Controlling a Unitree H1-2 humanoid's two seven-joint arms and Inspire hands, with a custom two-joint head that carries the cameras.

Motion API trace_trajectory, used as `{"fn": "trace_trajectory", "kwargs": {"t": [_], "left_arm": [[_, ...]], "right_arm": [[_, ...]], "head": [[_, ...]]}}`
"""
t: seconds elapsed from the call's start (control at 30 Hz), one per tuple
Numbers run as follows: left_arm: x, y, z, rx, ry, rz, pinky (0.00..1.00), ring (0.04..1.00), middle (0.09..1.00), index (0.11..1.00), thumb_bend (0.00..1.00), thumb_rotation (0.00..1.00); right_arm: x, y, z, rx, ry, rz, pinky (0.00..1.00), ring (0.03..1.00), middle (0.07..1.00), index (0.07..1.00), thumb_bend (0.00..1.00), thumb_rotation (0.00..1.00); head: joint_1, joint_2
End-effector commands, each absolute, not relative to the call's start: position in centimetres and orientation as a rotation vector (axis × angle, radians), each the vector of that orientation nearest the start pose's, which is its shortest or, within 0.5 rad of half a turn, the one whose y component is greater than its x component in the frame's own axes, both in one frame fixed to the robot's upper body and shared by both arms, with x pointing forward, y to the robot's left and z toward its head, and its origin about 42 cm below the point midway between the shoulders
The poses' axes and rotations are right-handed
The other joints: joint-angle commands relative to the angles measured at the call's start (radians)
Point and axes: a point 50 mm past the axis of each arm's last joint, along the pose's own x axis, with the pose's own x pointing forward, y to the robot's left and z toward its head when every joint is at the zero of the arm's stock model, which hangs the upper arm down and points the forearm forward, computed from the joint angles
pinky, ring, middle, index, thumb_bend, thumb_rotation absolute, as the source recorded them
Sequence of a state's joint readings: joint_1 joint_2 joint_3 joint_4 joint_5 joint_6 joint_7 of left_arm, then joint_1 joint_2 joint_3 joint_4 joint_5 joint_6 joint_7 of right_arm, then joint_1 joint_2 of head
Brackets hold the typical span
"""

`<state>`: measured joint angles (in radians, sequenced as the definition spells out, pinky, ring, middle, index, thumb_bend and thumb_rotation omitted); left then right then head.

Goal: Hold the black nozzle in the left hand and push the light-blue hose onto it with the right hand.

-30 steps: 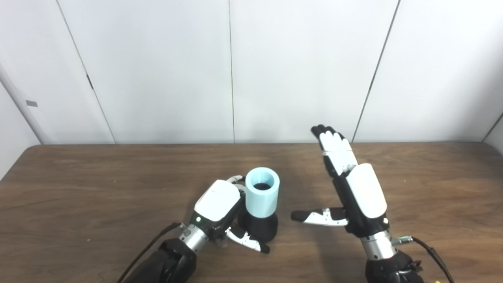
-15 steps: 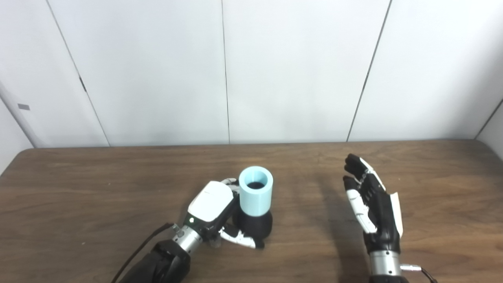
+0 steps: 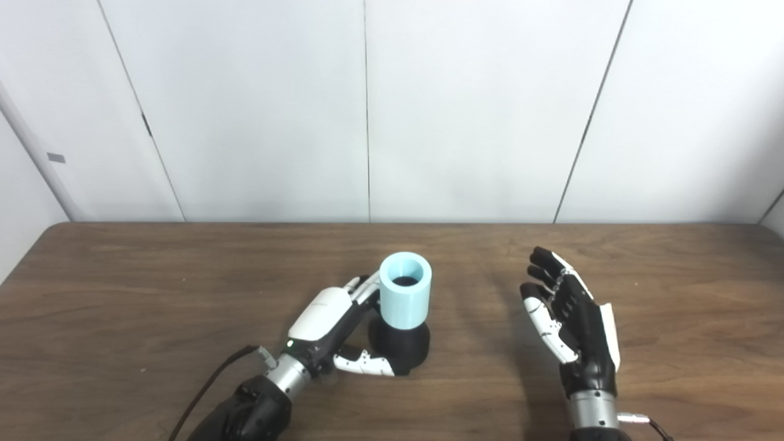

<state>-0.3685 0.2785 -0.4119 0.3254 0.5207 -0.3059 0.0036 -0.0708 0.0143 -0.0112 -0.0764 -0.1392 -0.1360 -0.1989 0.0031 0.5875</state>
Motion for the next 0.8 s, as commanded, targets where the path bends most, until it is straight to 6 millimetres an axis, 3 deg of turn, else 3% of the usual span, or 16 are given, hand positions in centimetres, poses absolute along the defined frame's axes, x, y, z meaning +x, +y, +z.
{"fn": "trace_trajectory", "kwargs": {"t": [0.0,0.13,0.3,0.37,0.47,0.57,0.67,0.77], "left_arm": [[36.3,19.3,8.8,0.872,-0.191,-0.567,1.00,1.000,1.000,1.000,1.00,0.68],[36.3,19.8,8.8,0.827,-0.168,-0.558,1.00,1.000,1.000,1.000,1.00,0.64],[36.6,22.3,9.3,0.643,-0.141,-0.459,1.00,1.000,1.000,1.000,1.00,0.61],[36.5,23.3,9.6,0.588,-0.154,-0.427,1.00,1.000,1.000,1.000,1.00,0.65],[36.0,24.8,9.9,0.516,-0.166,-0.375,1.00,1.000,1.000,1.000,1.00,0.82],[35.3,25.6,10.4,0.479,-0.178,-0.326,1.00,1.000,1.000,1.000,0.76,0.98],[34.6,25.9,11.2,0.370,-0.152,-0.250,1.00,1.000,1.000,1.000,0.51,1.00],[33.7,25.8,11.8,0.228,-0.148,-0.167,1.00,1.000,1.000,1.000,0.37,1.00]], "right_arm": [[30.6,-21.1,16.5,-0.102,-0.370,-0.183,0.74,0.806,0.811,0.782,0.21,0.49],[30.6,-21.1,16.4,-0.107,-0.367,-0.179,0.73,0.807,0.811,0.777,0.22,0.51],[30.6,-21.1,16.4,-0.097,-0.363,-0.176,0.74,0.811,0.813,0.779,0.22,0.49],[30.7,-21.1,16.4,-0.093,-0.362,-0.176,0.74,0.809,0.814,0.779,0.21,0.47],[30.8,-21.1,16.3,-0.088,-0.359,-0.181,0.74,0.806,0.812,0.778,0.21,0.45],[30.9,-21.1,16.1,-0.088,-0.356,-0.184,0.71,0.786,0.795,0.773,0.20,0.44],[31.2,-21.2,15.7,-0.081,-0.346,-0.189,0.70,0.773,0.783,0.766,0.19,0.39],[31.5,-21.4,15.4,-0.091,-0.342,-0.194,0.70,0.774,0.783,0.763,0.18,0.38]], "head": [[0.002,0.000],[0.002,0.000],[0.004,0.000],[0.003,0.000],[-0.002,-0.003],[0.003,-0.005],[0.003,-0.011],[0.006,-0.018]]}}
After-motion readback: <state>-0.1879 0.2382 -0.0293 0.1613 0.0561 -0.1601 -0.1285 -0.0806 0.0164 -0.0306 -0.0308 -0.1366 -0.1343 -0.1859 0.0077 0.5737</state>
